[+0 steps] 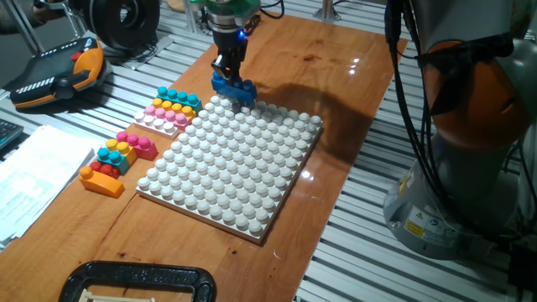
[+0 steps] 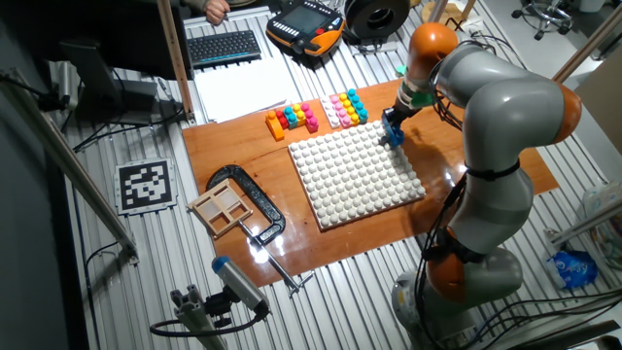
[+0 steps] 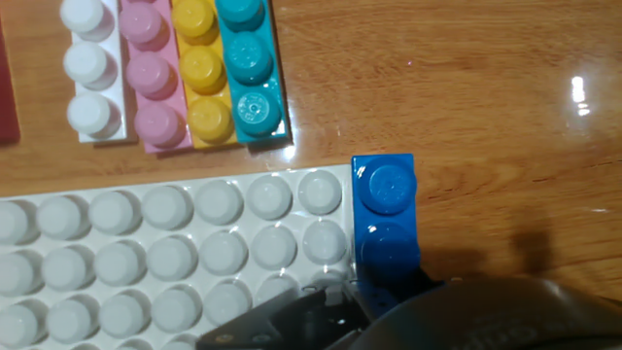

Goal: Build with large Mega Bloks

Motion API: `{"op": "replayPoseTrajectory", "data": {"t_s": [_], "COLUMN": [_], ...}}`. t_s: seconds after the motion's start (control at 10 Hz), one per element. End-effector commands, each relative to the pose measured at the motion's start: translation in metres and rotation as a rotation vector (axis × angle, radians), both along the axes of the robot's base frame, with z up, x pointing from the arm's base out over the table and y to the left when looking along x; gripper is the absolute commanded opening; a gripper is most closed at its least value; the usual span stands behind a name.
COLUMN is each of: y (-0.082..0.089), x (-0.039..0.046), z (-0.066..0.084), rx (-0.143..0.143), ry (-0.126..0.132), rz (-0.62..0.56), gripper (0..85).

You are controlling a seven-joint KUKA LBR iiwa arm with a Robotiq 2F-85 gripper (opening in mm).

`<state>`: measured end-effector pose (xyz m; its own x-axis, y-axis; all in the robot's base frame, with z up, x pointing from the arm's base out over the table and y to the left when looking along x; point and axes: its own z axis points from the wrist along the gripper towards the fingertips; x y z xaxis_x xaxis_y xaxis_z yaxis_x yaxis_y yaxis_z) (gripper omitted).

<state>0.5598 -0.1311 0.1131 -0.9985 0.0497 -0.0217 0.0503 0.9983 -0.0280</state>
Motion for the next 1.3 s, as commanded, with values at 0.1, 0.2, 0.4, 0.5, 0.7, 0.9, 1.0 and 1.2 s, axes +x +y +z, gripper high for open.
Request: {"op": "replayPoseTrajectory", "data": {"t_s": [0.1,0.2,0.4,0.5,0.7,0.9,1.0,1.2], "y": [0.000,0.001,0.002,0.003,0.006,0.008,0.009,0.008], "x": [-0.0007,-0.0007,-0.0028,-0.0046,-0.0069,-0.0086,-0.0090,-0.0087], "z": [-0.005,-0.007,-0.012,-0.015,-0.018,-0.024,-0.026,-0.029], "rx": [0.006,0.009,0.011,0.011,0.014,0.019,0.020,0.027], "ry": [-0.005,-0.008,-0.012,-0.015,-0.017,-0.026,-0.028,-0.032], "rz": [0.000,0.000,0.001,-0.001,-0.005,-0.010,-0.011,-0.010], "gripper": [0.0,0.0,0.0,0.0,0.0,0.0,0.0,0.0]}}
